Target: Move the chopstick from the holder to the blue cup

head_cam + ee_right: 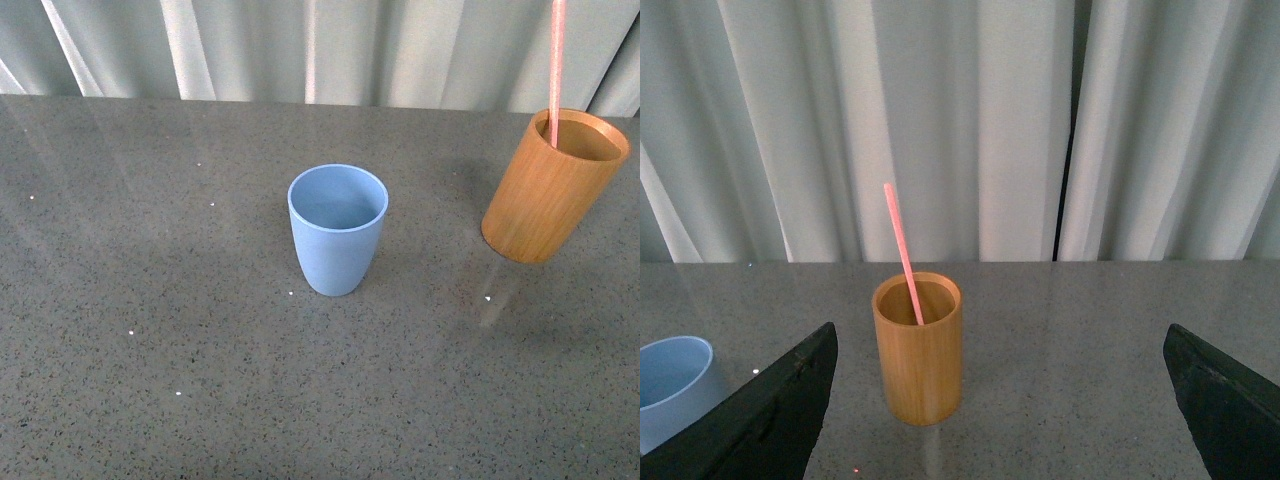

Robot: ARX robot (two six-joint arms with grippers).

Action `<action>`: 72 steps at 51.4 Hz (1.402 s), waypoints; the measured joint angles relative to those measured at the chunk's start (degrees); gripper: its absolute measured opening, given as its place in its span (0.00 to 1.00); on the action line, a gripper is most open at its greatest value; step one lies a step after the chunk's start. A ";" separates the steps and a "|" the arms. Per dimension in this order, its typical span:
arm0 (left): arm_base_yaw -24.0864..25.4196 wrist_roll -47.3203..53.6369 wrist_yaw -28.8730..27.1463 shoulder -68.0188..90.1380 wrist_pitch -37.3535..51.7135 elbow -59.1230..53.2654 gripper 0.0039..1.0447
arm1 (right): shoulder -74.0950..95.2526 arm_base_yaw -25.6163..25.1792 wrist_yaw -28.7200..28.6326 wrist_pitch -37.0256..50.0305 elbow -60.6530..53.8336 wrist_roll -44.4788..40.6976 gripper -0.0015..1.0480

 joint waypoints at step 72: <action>21.05 -4.76 18.43 -47.67 30.25 -57.42 0.03 | 0.00 0.00 0.00 0.00 0.00 0.00 0.90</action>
